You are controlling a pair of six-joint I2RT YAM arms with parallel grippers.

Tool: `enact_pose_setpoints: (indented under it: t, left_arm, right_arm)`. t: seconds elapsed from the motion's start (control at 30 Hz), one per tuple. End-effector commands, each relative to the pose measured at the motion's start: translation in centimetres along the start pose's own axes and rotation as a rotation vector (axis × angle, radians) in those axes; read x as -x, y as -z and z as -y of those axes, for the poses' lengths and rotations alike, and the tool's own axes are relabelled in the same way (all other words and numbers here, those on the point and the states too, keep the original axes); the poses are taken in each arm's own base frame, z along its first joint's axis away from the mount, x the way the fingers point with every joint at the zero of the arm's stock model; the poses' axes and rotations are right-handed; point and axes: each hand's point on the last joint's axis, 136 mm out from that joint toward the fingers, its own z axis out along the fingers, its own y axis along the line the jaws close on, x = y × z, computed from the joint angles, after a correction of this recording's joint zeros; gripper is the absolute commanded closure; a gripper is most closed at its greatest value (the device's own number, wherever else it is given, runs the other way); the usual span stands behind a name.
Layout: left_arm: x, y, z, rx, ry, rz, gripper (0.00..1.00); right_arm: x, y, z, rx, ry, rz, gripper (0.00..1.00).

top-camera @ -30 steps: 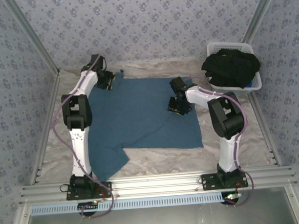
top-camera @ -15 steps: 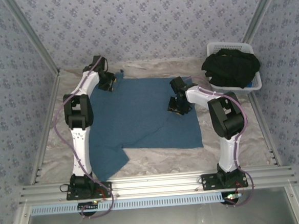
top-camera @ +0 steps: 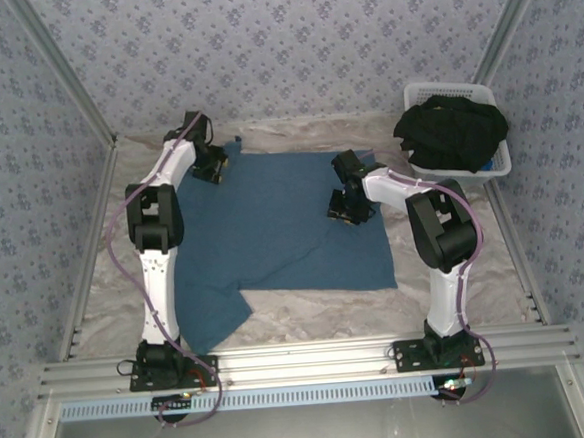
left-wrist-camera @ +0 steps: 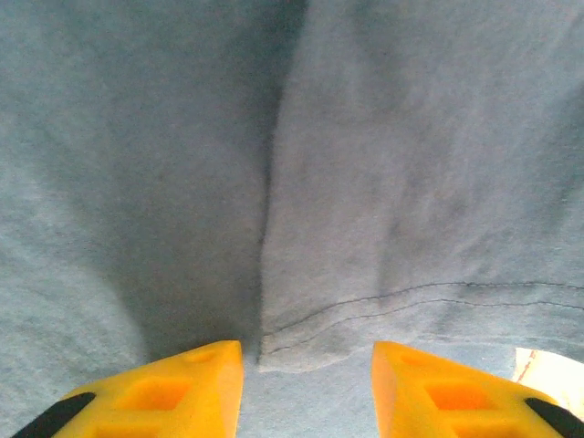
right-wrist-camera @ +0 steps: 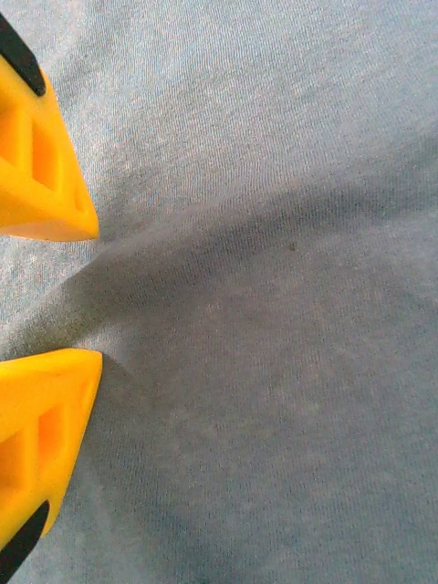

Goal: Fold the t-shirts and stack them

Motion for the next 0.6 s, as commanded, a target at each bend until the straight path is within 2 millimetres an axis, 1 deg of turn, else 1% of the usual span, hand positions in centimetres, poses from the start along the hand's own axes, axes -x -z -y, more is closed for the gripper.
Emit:
enact_pose_setpoints:
  t: [0.0,0.03,0.1,0.17,0.27,0.4,0.43,0.5,0.57]
  left_arm:
    - [-1.4,-0.6,-2.2,0.113,0.209,-0.059,0.62]
    - [-1.4,-0.6,-2.1,0.113,0.209,-0.058,0.65]
    - [-1.2,-0.5,-1.8,0.109,0.199,-0.051,0.74]
    - [-1.0,-0.3,-1.6,0.106,0.193,-0.047,0.79]
    - [-0.9,0.0,-1.8,0.114,0.187,-0.055,0.82]
    - [-0.3,0.7,-1.4,0.097,0.178,-0.041,0.94]
    - [-0.1,1.0,-1.2,0.088,0.178,-0.036,0.97]
    - [0.6,1.8,-0.5,0.063,0.170,-0.011,1.00]
    - [1.8,2.9,0.7,0.024,0.154,0.020,1.00]
  right_arm:
    - [-2.4,-2.1,2.1,-0.070,0.001,-0.097,0.60]
    - [-2.4,-2.1,2.2,-0.071,0.001,-0.099,0.60]
    - [-2.5,-2.2,2.3,-0.072,0.001,-0.101,0.60]
    - [-2.6,-2.2,2.3,-0.074,0.002,-0.104,0.60]
    - [-2.6,-2.1,2.3,-0.072,0.001,-0.103,0.61]
    - [-2.5,-2.1,2.2,-0.071,0.001,-0.102,0.61]
    - [-2.5,-2.2,2.2,-0.071,0.000,-0.103,0.61]
    - [-2.5,-2.2,2.2,-0.071,0.000,-0.103,0.60]
    - [-2.6,-2.2,2.3,-0.074,0.000,-0.106,0.61]
